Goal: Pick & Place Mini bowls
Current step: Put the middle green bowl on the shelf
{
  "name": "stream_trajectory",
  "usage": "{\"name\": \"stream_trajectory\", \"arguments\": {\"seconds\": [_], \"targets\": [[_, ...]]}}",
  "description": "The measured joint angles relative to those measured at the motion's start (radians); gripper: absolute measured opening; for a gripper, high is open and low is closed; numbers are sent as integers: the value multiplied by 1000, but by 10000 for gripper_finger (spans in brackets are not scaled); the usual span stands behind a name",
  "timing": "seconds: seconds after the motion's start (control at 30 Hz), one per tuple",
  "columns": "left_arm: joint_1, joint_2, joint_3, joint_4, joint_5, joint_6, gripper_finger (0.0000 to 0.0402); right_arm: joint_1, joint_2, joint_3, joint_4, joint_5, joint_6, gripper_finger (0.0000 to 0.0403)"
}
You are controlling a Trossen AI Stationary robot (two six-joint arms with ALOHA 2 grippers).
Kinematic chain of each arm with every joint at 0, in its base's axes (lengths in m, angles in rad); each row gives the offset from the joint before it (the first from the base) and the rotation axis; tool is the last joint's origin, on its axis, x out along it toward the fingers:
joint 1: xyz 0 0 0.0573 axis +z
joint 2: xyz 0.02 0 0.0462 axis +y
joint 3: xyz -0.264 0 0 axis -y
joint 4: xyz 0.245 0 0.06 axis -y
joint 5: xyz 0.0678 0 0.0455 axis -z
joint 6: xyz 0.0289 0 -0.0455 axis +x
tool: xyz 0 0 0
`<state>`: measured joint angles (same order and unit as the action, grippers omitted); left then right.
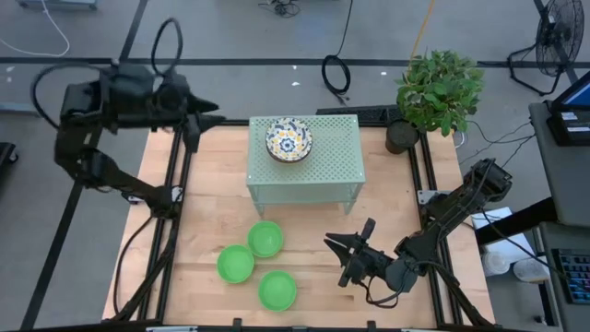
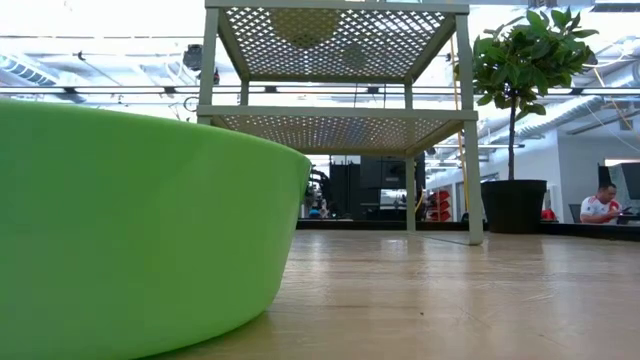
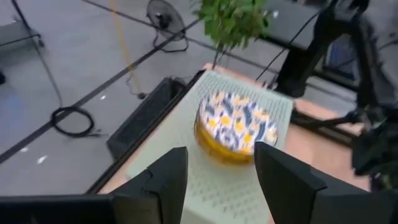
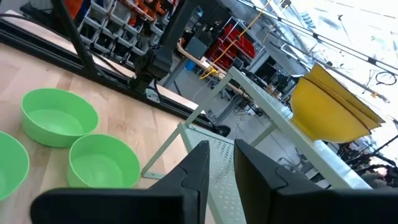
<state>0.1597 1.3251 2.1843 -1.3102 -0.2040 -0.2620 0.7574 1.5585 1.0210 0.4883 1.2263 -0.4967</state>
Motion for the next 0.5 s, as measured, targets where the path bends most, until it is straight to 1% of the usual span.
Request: {"name": "stream_trajectory", "arguments": {"seconds": [0.1,0.17,0.2,0.27,0.33,0.43,0.5], "targets": [[-53,-62,-138,10,-118,-29,186,-4,0,0,-13,-1,20,59],[-80,-106,-256,46,-194,-62,186,-5,0,0,-27,0,35,59],[-91,-128,-320,75,-215,-80,186,-5,0,0,-31,0,40,59],[-112,-172,-447,145,-216,-97,186,-5,0,0,-33,0,40,59],[-147,-218,-576,232,-194,-70,186,-5,0,0,-40,-7,43,59],[-219,-298,-773,388,-200,-11,186,-5,0,0,-75,-91,93,59],[-260,-360,-902,507,-234,2,186,-10,0,0,-82,-163,126,59]]}}
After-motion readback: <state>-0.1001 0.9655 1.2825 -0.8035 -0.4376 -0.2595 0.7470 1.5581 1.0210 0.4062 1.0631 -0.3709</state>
